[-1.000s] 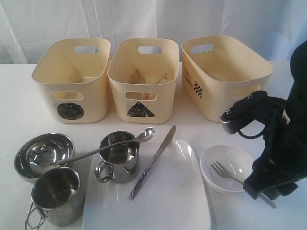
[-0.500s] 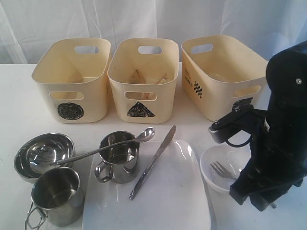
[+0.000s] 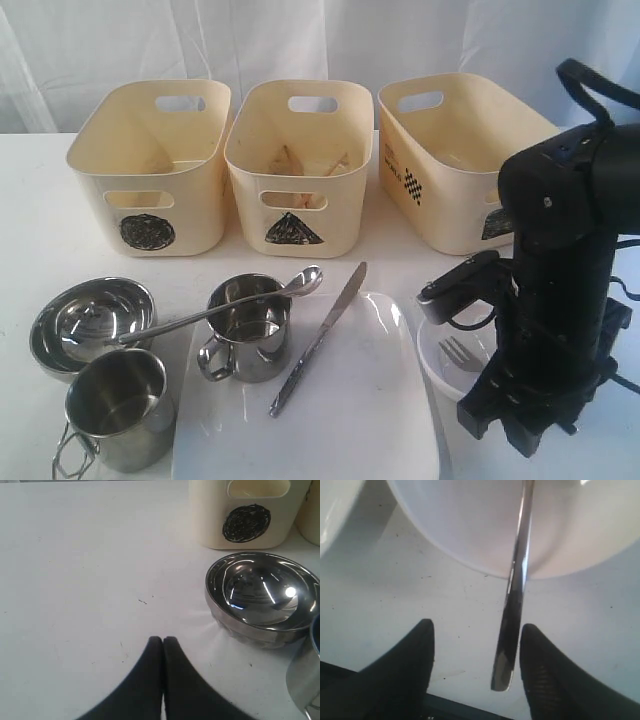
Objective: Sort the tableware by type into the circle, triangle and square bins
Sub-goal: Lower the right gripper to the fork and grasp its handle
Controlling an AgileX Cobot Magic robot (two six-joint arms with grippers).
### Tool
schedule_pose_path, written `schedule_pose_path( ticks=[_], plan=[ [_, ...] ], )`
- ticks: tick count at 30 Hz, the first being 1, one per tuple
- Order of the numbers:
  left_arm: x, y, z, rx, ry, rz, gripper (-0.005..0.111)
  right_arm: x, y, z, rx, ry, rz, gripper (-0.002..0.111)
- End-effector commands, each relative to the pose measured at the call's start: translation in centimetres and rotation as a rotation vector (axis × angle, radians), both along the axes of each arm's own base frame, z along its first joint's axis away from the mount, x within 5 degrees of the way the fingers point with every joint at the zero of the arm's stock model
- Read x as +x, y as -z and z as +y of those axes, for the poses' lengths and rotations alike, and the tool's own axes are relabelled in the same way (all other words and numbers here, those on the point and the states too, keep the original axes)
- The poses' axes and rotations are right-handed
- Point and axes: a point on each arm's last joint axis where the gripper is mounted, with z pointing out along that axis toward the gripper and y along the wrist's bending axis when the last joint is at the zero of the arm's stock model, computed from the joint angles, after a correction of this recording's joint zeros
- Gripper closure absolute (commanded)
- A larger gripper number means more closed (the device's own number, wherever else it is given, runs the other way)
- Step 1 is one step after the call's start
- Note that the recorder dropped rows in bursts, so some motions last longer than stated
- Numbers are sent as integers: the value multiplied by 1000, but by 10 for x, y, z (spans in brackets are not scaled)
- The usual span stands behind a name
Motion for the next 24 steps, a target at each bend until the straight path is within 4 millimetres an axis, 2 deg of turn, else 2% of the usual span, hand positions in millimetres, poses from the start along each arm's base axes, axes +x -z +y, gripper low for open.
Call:
schedule_pose_path(
  ticks=[1, 4, 15, 21, 24],
  plan=[
    [0, -1, 0, -8, 3, -9, 107, 2, 7, -2, -10, 8, 17, 59],
    [0, -1, 0, -8, 3, -9, 107, 3, 10, -2, -15, 8, 27, 65],
    [0, -1, 0, -8, 3, -9, 107, 3, 10, -1, -16, 8, 29, 98],
    [0, -1, 0, -8, 3, -9, 107, 2, 10, -2, -25, 9, 44, 108],
    [0, -1, 0, -8, 3, -9, 107, 0, 9, -3, -33, 10, 58, 108]
  ],
)
